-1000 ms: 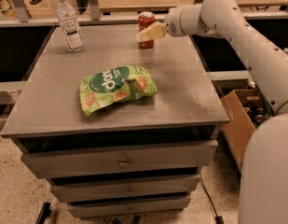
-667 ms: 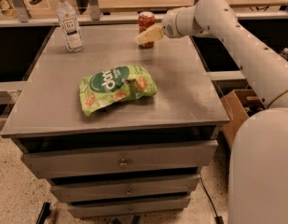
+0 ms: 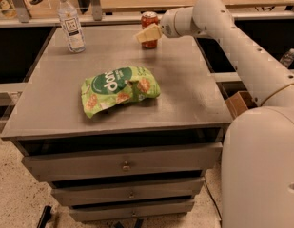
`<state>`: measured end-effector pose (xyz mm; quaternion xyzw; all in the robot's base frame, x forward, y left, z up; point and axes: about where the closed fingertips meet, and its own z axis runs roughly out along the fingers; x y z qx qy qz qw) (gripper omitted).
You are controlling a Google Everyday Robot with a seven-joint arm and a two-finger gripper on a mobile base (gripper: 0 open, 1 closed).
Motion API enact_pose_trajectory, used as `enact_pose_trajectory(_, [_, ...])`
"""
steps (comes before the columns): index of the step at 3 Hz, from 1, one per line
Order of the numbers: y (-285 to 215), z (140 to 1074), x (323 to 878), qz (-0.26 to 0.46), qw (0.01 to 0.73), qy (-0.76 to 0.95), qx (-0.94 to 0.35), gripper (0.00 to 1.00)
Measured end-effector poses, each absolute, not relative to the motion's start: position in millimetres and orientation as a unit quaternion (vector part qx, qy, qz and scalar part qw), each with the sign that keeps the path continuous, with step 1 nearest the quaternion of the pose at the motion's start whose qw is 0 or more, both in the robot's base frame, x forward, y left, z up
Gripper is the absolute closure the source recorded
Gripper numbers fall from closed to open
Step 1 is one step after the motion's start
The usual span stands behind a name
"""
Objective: Pick coke can
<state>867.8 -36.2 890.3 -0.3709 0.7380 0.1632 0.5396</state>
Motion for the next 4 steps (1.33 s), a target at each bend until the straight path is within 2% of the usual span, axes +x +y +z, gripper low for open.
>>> enact_pose_trajectory(1, [-31.2, 892.0, 878.5, 0.171, 0.545, 0.738, -0.359, 0.00])
enact_pose_trajectory(2, [-27.5, 893.6, 885.1, 0.175, 0.547, 0.737, -0.356, 0.18])
enact_pose_trajectory(4, [-25.2, 895.4, 888.5, 0.177, 0.549, 0.733, -0.360, 0.64])
